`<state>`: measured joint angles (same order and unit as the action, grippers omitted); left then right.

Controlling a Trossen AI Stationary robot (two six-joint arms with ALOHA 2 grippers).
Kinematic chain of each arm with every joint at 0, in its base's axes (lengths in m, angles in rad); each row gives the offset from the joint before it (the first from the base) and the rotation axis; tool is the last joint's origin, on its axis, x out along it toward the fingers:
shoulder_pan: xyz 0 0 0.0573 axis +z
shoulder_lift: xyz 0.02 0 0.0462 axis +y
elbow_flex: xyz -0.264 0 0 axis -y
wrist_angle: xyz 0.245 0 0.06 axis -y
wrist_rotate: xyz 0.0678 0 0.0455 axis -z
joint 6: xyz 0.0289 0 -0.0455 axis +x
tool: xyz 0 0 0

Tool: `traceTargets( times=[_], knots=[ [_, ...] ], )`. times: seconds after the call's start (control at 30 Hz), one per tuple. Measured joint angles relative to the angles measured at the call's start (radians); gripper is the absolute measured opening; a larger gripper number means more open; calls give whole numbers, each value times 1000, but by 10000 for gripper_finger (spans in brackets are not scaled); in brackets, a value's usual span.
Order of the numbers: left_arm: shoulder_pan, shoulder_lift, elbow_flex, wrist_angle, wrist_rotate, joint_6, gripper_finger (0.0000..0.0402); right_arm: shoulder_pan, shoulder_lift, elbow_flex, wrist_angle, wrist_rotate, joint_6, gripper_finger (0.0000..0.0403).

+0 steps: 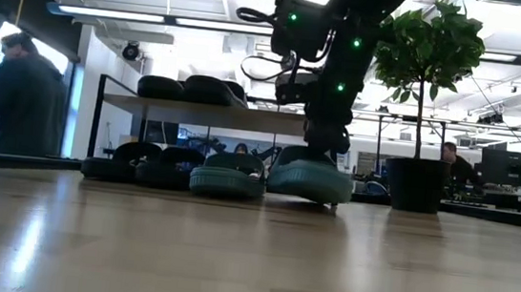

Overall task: Pick and place slides into the shelf
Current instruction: Put the blue slide under the shelf

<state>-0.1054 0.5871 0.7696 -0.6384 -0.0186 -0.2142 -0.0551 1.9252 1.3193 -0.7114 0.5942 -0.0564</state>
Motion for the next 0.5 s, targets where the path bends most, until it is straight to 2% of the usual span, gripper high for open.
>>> traceTargets(
  times=[0.5],
  knots=[
    [0, 0, 0, 0, 0, 0, 12, 24, 1, 0, 12, 32, 23, 138]
  ],
)
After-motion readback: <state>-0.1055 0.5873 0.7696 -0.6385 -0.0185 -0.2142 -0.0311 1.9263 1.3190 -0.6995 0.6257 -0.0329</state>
